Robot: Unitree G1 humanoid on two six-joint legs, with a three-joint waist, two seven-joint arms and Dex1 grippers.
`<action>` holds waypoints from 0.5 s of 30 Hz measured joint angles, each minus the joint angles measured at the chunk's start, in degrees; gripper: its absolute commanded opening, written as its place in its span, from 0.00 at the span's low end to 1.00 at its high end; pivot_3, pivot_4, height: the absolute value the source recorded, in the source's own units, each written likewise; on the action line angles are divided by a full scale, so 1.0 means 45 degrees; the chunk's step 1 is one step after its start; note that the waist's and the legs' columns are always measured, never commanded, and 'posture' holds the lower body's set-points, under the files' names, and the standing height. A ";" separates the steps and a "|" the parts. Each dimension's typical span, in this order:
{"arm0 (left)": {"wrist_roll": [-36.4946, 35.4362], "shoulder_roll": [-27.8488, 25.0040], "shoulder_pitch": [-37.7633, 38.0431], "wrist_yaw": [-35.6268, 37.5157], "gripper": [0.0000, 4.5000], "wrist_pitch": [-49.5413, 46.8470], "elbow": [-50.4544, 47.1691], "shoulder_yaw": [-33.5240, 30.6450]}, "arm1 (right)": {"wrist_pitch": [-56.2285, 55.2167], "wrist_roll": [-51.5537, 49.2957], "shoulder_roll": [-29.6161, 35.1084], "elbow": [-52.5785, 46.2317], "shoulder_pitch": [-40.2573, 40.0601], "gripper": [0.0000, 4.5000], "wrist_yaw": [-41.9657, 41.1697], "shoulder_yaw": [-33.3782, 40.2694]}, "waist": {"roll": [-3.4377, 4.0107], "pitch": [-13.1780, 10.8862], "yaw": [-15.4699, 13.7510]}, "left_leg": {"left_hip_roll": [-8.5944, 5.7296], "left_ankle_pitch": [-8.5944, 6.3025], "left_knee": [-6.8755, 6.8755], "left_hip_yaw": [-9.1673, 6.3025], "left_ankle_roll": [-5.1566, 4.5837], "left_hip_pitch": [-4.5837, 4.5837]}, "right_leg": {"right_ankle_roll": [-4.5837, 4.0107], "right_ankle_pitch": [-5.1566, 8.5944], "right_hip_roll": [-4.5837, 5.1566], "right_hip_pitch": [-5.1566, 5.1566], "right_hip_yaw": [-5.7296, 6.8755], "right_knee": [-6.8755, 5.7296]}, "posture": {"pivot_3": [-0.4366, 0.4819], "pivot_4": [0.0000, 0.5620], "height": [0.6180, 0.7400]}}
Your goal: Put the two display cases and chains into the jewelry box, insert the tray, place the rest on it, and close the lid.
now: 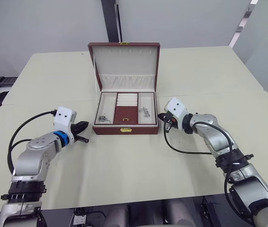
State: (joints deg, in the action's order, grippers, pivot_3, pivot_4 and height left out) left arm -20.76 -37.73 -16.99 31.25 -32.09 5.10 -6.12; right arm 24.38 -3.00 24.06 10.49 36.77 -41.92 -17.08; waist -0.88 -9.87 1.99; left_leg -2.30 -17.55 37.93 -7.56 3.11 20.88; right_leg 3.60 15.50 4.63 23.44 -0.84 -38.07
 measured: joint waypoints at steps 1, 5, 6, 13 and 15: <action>0.0056 0.0077 -0.0072 0.0208 0.01 0.0002 -0.0009 0.0196 | 0.0000 -0.0002 -0.0001 0.0006 0.0000 0.00 -0.0165 0.0001 | 0.0000 0.0000 0.0021 | -0.0001 0.0000 -0.0001 0.0001 0.0000 -0.0002 | 0.0001 -0.0001 0.0000 0.0001 -0.0006 -0.0001 | 0.48 0.27 1.00; 0.0290 0.0173 -0.0058 0.0572 0.01 -0.0002 -0.0166 0.0369 | 0.0038 -0.0031 0.0025 -0.0057 -0.0004 0.00 -0.0689 0.0046 | 0.0001 0.0000 0.0053 | 0.0000 0.0000 -0.0003 -0.0012 0.0000 0.0000 | 0.0001 0.0000 0.0000 0.0007 -0.0003 -0.0003 | 0.48 0.27 1.00; 0.0405 0.0169 0.0018 0.0650 0.01 0.0008 -0.0290 0.0391 | 0.0067 -0.0040 0.0054 -0.0099 -0.0014 0.00 -0.0770 0.0052 | 0.0000 0.0000 0.0050 | -0.0003 0.0000 -0.0003 -0.0012 0.0000 0.0000 | 0.0001 0.0000 0.0004 0.0007 -0.0004 -0.0002 | 0.48 0.27 1.00; 0.0399 0.0037 0.1478 0.1168 0.01 -0.0799 -0.2711 0.0481 | 0.0783 -0.0129 0.0828 -0.1457 -0.0900 0.00 -0.1515 0.0518 | 0.0001 0.0000 -0.0024 | -0.0018 -0.0005 -0.0009 -0.0013 -0.0005 0.0019 | 0.0002 0.0000 0.0031 0.0021 -0.0004 0.0012 | 0.48 0.27 1.00; 0.0253 -0.0074 0.1916 0.1378 0.01 -0.1190 -0.3428 0.0468 | 0.1175 -0.0229 0.1193 -0.1990 -0.1151 0.00 -0.1846 0.0600 | 0.0001 -0.0001 -0.0032 | -0.0018 -0.0005 -0.0009 -0.0012 -0.0005 0.0019 | 0.0002 0.0000 0.0031 0.0020 -0.0005 0.0012 | 0.48 0.27 1.00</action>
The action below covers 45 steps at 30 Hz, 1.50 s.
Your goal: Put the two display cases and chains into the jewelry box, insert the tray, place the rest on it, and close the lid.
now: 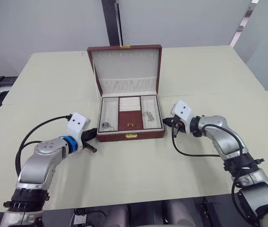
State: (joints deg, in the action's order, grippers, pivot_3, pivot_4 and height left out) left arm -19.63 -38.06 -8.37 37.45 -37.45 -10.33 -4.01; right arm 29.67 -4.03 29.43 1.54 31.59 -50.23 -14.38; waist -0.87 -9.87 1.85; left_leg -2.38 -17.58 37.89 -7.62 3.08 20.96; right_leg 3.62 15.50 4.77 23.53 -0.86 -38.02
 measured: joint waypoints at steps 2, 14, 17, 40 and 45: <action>-0.0147 -0.0124 0.0451 0.0219 0.01 -0.0329 -0.0615 -0.0077 | 0.0387 -0.0180 0.0381 -0.0655 -0.0366 0.00 -0.0375 0.0071 | 0.0000 0.0000 -0.0005 | 0.0003 -0.0001 0.0002 0.0000 -0.0001 -0.0002 | 0.0000 0.0000 -0.0001 -0.0004 0.0003 -0.0004 | 0.48 0.27 1.00; -0.0217 -0.0265 0.1694 0.0567 0.01 -0.0520 -0.1557 -0.0799 | 0.2314 -0.0913 0.1076 -0.2992 -0.1363 0.00 -0.1367 0.0158 | 0.0000 0.0000 0.0008 | 0.0008 -0.0003 0.0005 0.0006 -0.0007 -0.0015 | 0.0001 0.0000 -0.0007 -0.0015 0.0003 -0.0008 | 0.48 0.27 1.00; -0.0378 -0.0277 0.1946 0.0732 0.01 -0.0534 -0.1716 -0.0886 | 0.2496 -0.0929 0.1180 -0.3128 -0.1370 0.00 -0.1381 0.0172 | 0.0000 0.0000 0.0003 | 0.0009 -0.0002 0.0005 0.0005 -0.0006 -0.0015 | 0.0001 0.0000 -0.0006 -0.0015 0.0003 -0.0007 | 0.48 0.27 1.00; -0.0428 -0.0513 0.2598 0.1471 0.01 0.0068 -0.1863 -0.0958 | 0.2870 -0.1384 0.1736 -0.3793 -0.1945 0.00 -0.1902 0.0170 | -0.0001 0.0001 -0.0026 | 0.0009 -0.0005 0.0008 0.0004 -0.0012 -0.0021 | 0.0001 0.0000 -0.0004 -0.0028 0.0009 -0.0005 | 0.48 0.27 1.00; -0.0393 -0.0474 0.2685 0.1469 0.01 0.0227 -0.1863 -0.0958 | 0.2863 -0.1388 0.1756 -0.3857 -0.2018 0.00 -0.1900 0.0178 | -0.0001 0.0001 -0.0026 | 0.0008 -0.0007 0.0007 0.0003 -0.0015 -0.0025 | 0.0001 0.0000 -0.0004 -0.0034 0.0010 -0.0004 | 0.48 0.27 1.00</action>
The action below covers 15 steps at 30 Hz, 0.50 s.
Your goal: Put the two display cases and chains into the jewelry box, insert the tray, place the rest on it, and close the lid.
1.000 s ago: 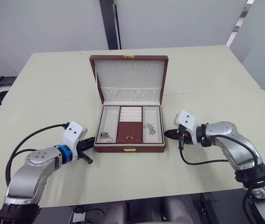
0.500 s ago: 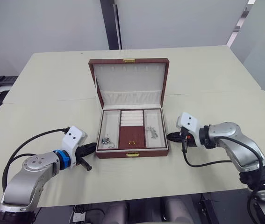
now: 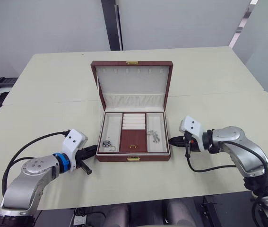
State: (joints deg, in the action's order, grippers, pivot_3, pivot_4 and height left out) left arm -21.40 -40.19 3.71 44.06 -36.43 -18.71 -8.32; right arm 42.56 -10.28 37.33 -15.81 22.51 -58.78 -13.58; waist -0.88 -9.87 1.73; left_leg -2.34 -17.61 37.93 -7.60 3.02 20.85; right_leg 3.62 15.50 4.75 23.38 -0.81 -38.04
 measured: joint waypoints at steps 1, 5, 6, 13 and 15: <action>0.0016 0.0007 0.0007 -0.0001 0.01 0.0034 0.0003 0.0000 | -0.0005 0.0000 0.0000 0.0000 -0.0003 0.00 0.0007 0.0004 | 0.0000 0.0000 0.0000 | 0.0000 0.0000 0.0000 -0.0001 0.0000 0.0000 | 0.0000 0.0000 0.0000 0.0000 0.0000 0.0000 | 0.48 0.27 1.00; 0.0063 0.0006 0.0037 0.0000 0.01 0.0188 0.0046 0.0004 | 0.0119 -0.0152 -0.0108 -0.0005 -0.0191 0.00 0.0145 0.0360 | 0.0000 0.0000 0.0000 | 0.0001 0.0000 0.0001 -0.0002 0.0000 -0.0001 | 0.0000 0.0000 0.0000 -0.0002 0.0002 0.0000 | 0.48 0.27 1.00; 0.0063 0.0003 0.0041 0.0002 0.01 0.0223 0.0068 -0.0010 | 0.0151 -0.0241 -0.0128 -0.0005 -0.0272 0.00 0.0221 0.0454 | 0.0000 0.0000 0.0000 | 0.0001 0.0000 0.0001 -0.0001 0.0000 -0.0001 | 0.0000 0.0000 0.0000 -0.0002 0.0001 -0.0001 | 0.48 0.27 1.00; -0.0130 -0.0079 0.0590 0.0353 0.01 0.0668 0.0291 -0.0626 | 0.0188 -0.0561 -0.0359 0.0022 -0.0310 0.00 0.1221 0.0859 | -0.0001 0.0000 0.0023 | 0.0006 0.0000 0.0000 -0.0003 0.0000 -0.0001 | 0.0000 0.0000 -0.0004 0.0000 0.0003 -0.0002 | 0.48 0.27 1.00; -0.0182 -0.0297 0.0965 0.0365 0.01 0.0770 0.0298 -0.1198 | 0.0228 -0.0635 -0.0305 0.0020 -0.0341 0.00 0.1444 0.1118 | 0.0000 -0.0001 0.0003 | 0.0003 -0.0002 0.0000 -0.0003 -0.0004 0.0000 | 0.0000 0.0000 -0.0002 0.0000 0.0002 0.0000 | 0.48 0.27 1.00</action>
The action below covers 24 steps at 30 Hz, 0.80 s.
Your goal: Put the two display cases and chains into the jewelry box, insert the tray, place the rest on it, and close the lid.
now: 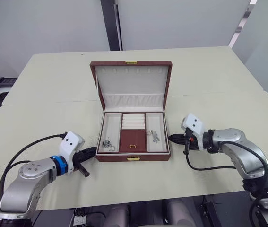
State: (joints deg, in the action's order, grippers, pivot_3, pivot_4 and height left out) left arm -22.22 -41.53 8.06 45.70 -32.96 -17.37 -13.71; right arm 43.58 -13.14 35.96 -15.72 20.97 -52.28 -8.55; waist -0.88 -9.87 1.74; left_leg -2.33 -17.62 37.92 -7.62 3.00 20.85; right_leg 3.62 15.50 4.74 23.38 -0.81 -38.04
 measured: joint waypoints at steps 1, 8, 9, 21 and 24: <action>-0.0016 -0.0018 0.0136 -0.0005 0.01 0.0078 0.0002 -0.0293 | 0.0000 -0.0047 0.0057 -0.0002 -0.0049 0.00 0.0031 0.0134 | 0.0000 0.0000 -0.0010 | -0.0001 -0.0003 0.0000 0.0001 -0.0006 0.0000 | 0.0000 0.0000 0.0001 -0.0001 0.0000 0.0001 | 0.48 0.27 1.00; -0.2411 0.0660 0.1534 0.0254 0.01 0.0573 -0.1596 -0.3682 | -0.0885 -0.0375 0.0520 -0.0058 -0.0740 0.00 0.0346 0.1241 | -0.0005 -0.0002 -0.0020 | 0.0009 -0.0005 0.0007 0.0005 -0.0008 0.0002 | 0.0006 -0.0003 0.0006 -0.0010 -0.0001 0.0009 | 0.48 0.27 1.00; -0.3059 0.0781 0.1976 0.0271 0.01 0.0480 -0.2480 -0.4169 | -0.1117 -0.0383 0.0516 -0.0028 -0.0636 0.00 0.0408 0.1416 | -0.0005 -0.0002 0.0003 | 0.0010 -0.0004 0.0006 0.0010 -0.0007 -0.0004 | 0.0007 -0.0004 0.0009 -0.0015 -0.0007 0.0009 | 0.48 0.27 1.00; -0.7402 0.1503 0.3905 -0.2306 0.01 0.0024 -0.8306 -0.5151 | -0.3966 0.0663 -0.0386 0.3621 0.3699 0.00 0.2133 0.1603 | -0.0002 -0.0003 -0.0033 | 0.0004 0.0006 0.0011 0.0078 0.0009 -0.0013 | 0.0008 -0.0009 0.0001 -0.0035 -0.0015 0.0015 | 0.48 0.27 1.00; -0.7902 0.1560 0.3853 -0.2972 0.01 0.0296 -0.8785 -0.4901 | -0.3826 0.0659 -0.0672 0.5624 0.5558 0.00 0.2693 0.1848 | -0.0001 -0.0003 -0.0008 | 0.0015 0.0011 0.0000 0.0090 0.0019 -0.0012 | 0.0001 -0.0010 -0.0010 -0.0026 -0.0013 0.0017 | 0.48 0.27 1.00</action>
State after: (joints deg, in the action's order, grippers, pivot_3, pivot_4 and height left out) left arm -57.77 -34.51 25.40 32.32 -31.63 -56.91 -35.77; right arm 26.37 -10.17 32.94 9.59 45.99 -40.16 -0.23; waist -0.88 -9.88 1.71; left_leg -2.26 -17.57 37.93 -7.21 3.09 20.80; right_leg 3.62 15.45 4.69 23.26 -0.87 -37.96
